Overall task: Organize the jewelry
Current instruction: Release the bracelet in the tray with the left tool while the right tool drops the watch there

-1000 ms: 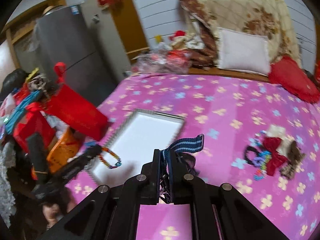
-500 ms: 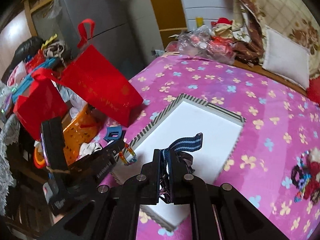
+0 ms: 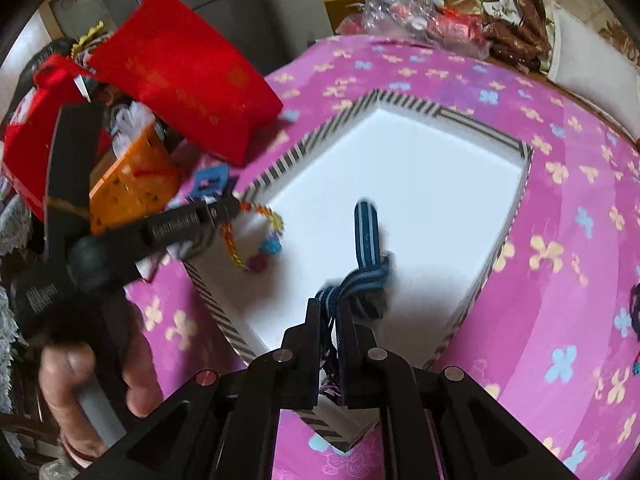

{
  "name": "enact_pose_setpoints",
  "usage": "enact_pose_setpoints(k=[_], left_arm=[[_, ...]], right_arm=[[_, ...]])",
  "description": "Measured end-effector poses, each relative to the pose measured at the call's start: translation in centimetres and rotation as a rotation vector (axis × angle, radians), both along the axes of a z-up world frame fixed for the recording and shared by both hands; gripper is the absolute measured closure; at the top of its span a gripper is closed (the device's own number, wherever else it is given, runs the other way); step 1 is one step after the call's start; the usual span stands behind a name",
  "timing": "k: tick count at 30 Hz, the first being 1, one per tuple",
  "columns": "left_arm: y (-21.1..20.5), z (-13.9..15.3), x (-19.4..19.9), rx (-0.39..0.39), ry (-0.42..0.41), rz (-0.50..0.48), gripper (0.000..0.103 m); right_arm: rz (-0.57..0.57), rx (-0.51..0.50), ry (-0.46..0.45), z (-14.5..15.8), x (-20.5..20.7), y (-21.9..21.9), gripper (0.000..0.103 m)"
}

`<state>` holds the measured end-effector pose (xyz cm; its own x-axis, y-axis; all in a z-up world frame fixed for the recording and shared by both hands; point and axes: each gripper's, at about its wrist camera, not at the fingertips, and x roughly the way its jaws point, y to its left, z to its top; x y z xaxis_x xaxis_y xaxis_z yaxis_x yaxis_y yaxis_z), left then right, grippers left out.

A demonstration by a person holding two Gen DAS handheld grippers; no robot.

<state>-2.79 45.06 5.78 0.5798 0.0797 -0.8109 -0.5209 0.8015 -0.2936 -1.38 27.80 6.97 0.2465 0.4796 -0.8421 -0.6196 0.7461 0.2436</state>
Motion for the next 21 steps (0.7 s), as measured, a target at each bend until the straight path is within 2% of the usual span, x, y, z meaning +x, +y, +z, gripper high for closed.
enact_pose_setpoints(k=[8,13,17,18,19,21], left_arm=[[0.0,-0.5,0.4,-0.017,0.014,0.001,0.094],[0.2,0.0,0.1,-0.064,-0.033,-0.001,0.073],[0.0,0.6,0.0,-0.074,-0.074,-0.015,0.068],[-0.1,0.7,-0.1,-0.078,-0.082,-0.018,0.068],[-0.2,0.9,-0.1,-0.078,-0.093,-0.024,0.068],[-0.4,1.3,-0.2,-0.070,-0.110,-0.030,0.066]], right_arm=[[0.030,-0.035,0.040,-2.5,-1.3,0.4,0.097],[0.033,-0.075,0.034,-3.5,-1.8,0.7,0.096],[0.044,-0.090,0.022,-3.3,-2.1,0.5,0.092],[0.043,-0.093,0.017,-3.2,-2.2,0.4,0.086],[0.041,-0.088,0.011,-3.1,-2.3,0.2,0.074],[0.029,-0.064,-0.005,-2.6,-2.5,-0.4,0.059]])
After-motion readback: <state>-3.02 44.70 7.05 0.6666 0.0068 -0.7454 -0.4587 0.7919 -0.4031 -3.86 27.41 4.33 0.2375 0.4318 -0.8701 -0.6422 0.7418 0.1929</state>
